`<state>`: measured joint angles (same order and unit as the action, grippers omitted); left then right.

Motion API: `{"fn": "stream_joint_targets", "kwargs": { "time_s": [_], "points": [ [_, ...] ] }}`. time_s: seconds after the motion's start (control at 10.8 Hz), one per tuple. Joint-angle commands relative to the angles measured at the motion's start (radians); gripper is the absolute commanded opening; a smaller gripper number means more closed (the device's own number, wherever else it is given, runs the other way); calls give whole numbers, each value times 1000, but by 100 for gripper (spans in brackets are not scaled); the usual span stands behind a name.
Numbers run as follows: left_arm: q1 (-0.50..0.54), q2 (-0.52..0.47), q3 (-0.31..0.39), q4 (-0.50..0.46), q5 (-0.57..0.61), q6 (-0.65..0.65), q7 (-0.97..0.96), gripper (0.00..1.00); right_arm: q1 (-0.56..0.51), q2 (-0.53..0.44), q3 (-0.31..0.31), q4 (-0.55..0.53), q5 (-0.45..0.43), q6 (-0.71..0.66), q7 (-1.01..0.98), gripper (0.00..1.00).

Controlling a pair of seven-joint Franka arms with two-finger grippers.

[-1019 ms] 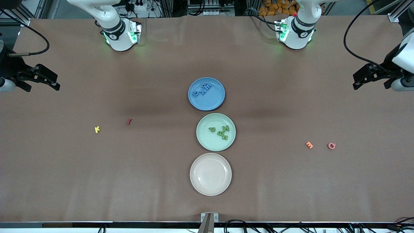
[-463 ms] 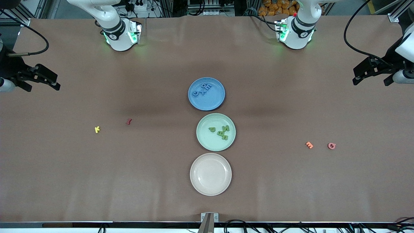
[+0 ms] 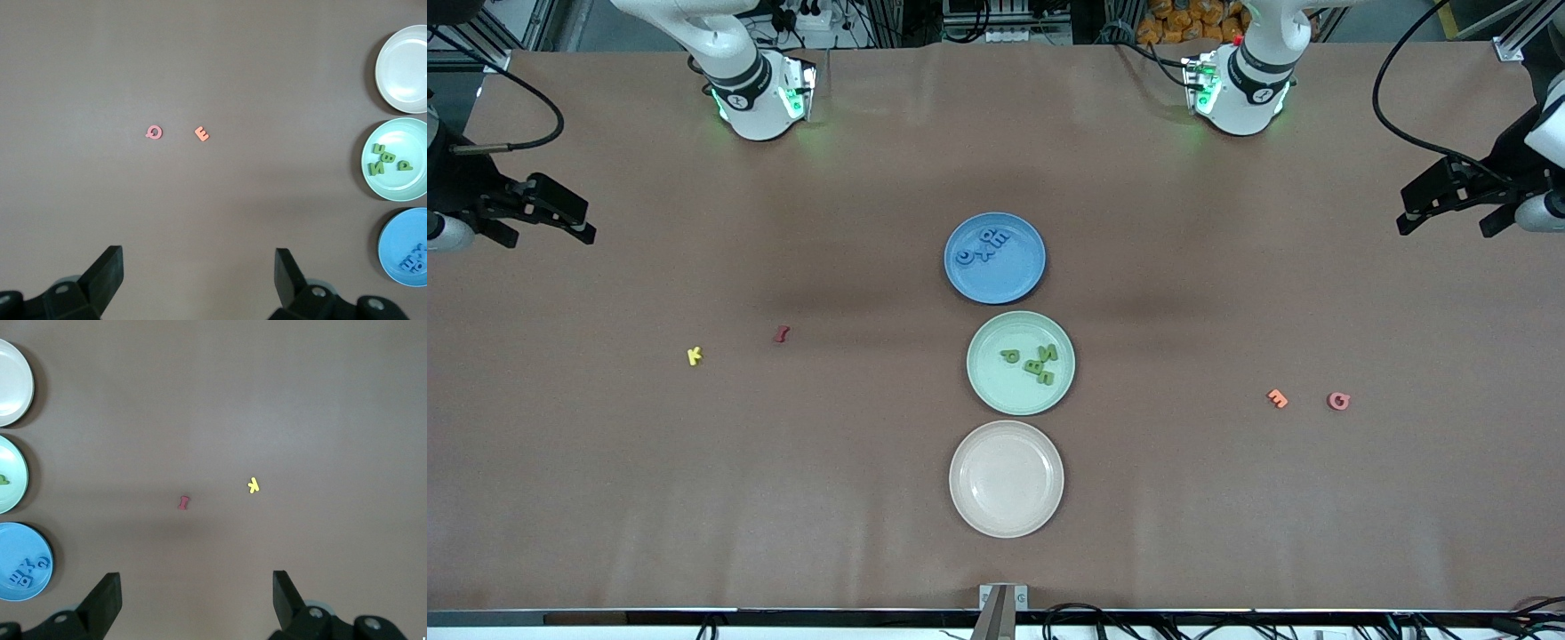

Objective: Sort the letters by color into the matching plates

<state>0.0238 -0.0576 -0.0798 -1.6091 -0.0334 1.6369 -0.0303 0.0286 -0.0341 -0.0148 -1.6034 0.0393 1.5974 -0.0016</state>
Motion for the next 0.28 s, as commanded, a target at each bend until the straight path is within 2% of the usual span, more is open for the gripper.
{"fn": "stream_joint_targets", "kwargs": {
  "time_s": [0.0, 0.19],
  "points": [
    [5, 19, 5, 9, -22, -12, 21, 100, -9, 3, 6, 23, 19, -24, -5, 100],
    [7, 18, 6, 9, -22, -12, 21, 100, -9, 3, 6, 25, 19, -24, -23, 100]
  ]
}}
